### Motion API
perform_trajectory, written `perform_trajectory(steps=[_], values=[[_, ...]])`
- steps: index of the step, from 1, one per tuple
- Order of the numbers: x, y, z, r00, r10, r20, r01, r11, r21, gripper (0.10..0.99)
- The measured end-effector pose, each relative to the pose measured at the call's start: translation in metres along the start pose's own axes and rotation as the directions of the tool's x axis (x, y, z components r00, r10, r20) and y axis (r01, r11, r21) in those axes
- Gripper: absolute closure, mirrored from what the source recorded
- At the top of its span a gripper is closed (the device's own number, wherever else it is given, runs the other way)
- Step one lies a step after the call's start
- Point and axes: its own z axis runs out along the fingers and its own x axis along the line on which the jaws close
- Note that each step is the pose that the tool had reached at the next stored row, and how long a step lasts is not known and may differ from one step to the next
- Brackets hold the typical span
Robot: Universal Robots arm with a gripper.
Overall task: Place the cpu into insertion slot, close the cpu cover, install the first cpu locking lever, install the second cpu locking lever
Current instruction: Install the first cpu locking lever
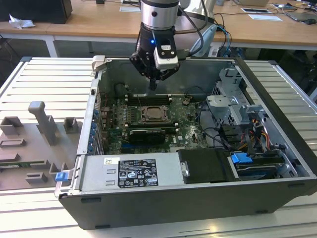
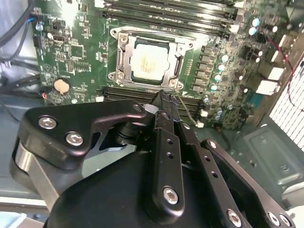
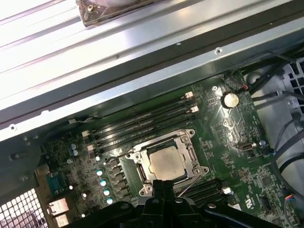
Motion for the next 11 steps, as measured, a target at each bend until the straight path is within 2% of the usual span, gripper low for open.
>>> perform_trajectory(steps=[3, 7, 11], values=[[0.0, 0.0, 0.0, 0.999, -0.045, -0.0015, 0.045, 0.999, 0.001, 0.98], [0.0, 0.0, 0.0, 0.9945, -0.104, -0.0036, 0.104, 0.9945, 0.002, 0.98], [0.0, 0.0, 0.0002, 0.981, -0.194, -0.007, 0.194, 0.981, 0.003, 0.98]])
